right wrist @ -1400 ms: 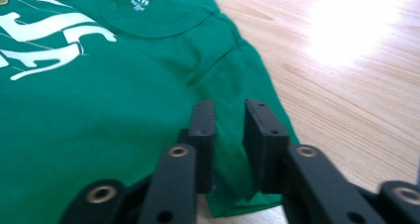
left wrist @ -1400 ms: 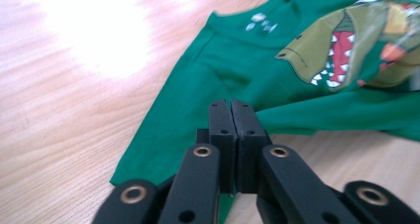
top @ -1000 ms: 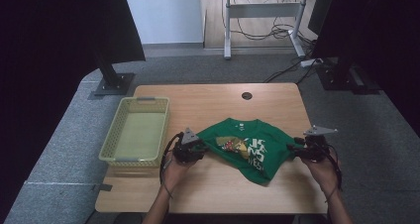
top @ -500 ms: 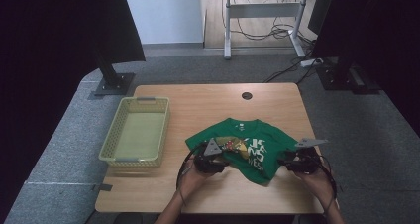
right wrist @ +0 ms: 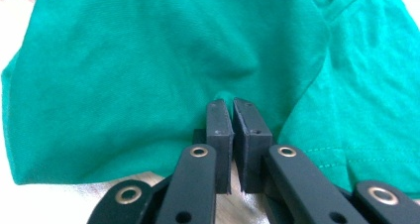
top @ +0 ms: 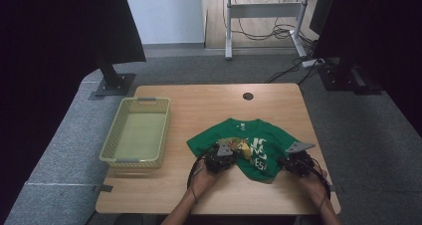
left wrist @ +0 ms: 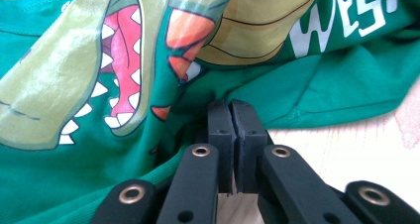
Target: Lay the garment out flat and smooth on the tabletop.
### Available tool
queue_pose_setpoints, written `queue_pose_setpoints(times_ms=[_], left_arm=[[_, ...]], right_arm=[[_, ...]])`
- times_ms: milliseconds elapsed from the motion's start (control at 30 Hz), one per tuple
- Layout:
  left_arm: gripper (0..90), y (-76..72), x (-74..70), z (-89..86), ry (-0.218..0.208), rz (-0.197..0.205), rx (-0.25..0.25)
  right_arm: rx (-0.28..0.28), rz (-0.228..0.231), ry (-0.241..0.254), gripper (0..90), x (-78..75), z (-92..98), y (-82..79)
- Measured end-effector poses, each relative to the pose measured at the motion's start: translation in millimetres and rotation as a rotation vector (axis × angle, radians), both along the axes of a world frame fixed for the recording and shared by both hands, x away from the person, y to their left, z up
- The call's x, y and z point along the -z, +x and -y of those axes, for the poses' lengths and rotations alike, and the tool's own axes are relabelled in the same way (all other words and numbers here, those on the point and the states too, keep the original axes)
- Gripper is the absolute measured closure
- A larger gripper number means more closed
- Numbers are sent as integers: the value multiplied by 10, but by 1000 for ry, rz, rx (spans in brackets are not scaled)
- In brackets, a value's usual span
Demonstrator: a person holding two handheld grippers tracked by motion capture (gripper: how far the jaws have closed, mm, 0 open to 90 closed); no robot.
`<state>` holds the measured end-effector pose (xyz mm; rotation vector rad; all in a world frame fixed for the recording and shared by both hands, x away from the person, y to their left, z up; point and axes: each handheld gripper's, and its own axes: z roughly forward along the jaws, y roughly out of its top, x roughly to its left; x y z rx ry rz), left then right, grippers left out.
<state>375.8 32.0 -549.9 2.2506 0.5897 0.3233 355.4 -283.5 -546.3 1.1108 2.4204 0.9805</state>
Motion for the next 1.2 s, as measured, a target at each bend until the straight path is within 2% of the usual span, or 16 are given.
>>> queue_pose_setpoints(times_ms=[100,133,233,267,367,567,600,700,733,767,833,900,967,1000,1167,1200], left_arm=[[885,0,-10,-23,-1,-2,-3],[886,-2,-122,-210,-33,14,-39],[886,-2,-122,-210,-33,14,-39],[886,0,-228,-399,-50,30,-79],[886,15,-294,-575,-70,31,-114],[886,26,-345,-766,-93,31,-153],[886,73,-269,-900,-82,11,-200],[885,73,-269,-900,-82,11,-200],[885,112,-156,-970,-82,-15,-227],[844,112,-147,-980,-90,-20,-232],[768,105,-165,-982,-108,-29,-231],[617,91,-193,-976,-114,-25,-228],[617,41,-284,-934,-140,-31,-204],[523,21,-300,-910,-147,-38,-194],[493,-38,-276,-801,-134,-43,-155],[493,-44,-179,-688,-86,-52,-132]], right_arm=[[11,-5,-34,859,-22,14,-10],[40,-8,-40,859,-29,85,-3],[49,-9,-41,859,-31,118,3],[49,-9,-41,859,-31,118,3],[90,-11,-41,859,-37,236,31],[143,-1,-50,859,-60,349,92],[159,-5,-45,858,-49,386,130],[157,-8,-36,856,-42,390,141],[157,-8,-36,856,-42,390,141],[146,0,5,762,-73,376,131],[144,5,11,715,-94,369,120],[134,5,28,653,-131,363,104],[131,6,39,616,-154,361,92],[127,16,67,509,-224,337,43],[80,3,101,439,-254,211,-42],[80,3,101,423,-254,211,-42]])
